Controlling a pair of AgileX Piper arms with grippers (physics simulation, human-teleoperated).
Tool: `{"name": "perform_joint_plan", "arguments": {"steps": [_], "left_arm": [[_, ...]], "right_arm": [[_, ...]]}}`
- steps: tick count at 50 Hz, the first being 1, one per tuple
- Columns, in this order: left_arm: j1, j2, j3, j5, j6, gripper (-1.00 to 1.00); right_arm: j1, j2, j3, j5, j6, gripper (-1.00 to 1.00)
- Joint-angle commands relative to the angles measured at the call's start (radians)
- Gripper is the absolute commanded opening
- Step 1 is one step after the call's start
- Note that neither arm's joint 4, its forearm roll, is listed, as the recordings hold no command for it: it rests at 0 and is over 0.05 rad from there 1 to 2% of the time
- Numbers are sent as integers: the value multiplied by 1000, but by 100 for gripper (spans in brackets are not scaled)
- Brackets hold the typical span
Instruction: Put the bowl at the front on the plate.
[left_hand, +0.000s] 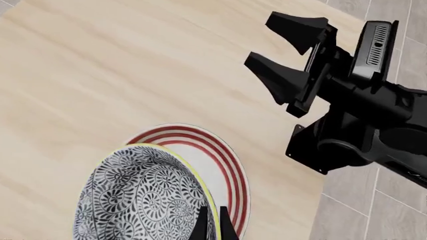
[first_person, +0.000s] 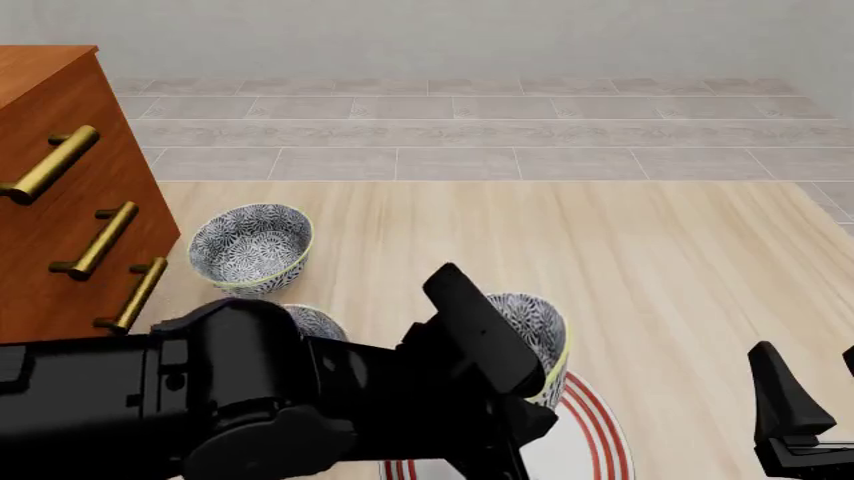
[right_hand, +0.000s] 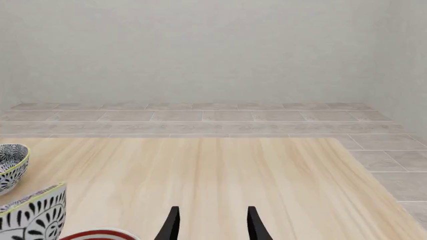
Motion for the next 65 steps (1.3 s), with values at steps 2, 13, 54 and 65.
{"name": "perform_joint_plan", "arguments": {"steps": [2, 13, 54, 65], "left_arm": [[-4, 23, 28, -45, -17, -100], [-14, 67, 51, -88, -21, -100], [-32, 190, 67, -160, -21, -100], [-34, 204, 74, -172, -19, -100]], "right_arm": [[0, -1, 0, 1, 0, 100], [0, -1, 0, 1, 0, 100], [0, -1, 0, 1, 0, 100], [0, -1, 0, 1, 0, 100]]}}
